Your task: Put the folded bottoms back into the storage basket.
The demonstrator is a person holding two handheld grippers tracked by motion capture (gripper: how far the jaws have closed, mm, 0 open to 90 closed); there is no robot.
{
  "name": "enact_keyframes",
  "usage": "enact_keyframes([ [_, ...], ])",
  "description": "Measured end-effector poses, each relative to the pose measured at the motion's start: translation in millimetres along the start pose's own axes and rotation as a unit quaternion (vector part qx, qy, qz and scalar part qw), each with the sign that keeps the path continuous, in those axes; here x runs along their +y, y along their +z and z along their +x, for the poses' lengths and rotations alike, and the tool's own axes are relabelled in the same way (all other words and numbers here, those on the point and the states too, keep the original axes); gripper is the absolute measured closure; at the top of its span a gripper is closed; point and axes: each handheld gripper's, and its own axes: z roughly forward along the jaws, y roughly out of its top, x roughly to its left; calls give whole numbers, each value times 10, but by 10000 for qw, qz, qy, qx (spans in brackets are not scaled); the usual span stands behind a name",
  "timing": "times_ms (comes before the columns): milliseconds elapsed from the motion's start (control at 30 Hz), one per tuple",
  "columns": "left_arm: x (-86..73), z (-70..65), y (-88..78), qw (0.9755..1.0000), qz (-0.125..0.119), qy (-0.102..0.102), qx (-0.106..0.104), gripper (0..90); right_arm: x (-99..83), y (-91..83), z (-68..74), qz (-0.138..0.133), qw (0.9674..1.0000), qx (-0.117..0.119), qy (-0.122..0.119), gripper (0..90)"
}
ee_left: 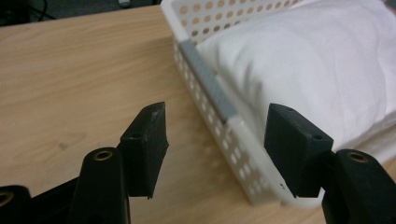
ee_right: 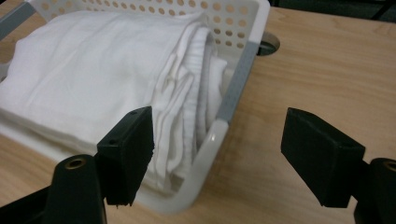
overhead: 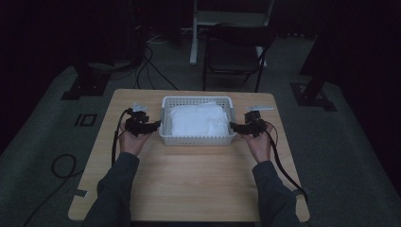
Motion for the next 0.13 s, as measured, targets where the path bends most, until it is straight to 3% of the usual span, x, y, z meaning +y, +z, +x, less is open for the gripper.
enact_keyframes([
  [133, -158, 31, -43, 10000, 10, -12, 53, 390, -124, -47, -2, 2, 10000, -11, -52, 253],
])
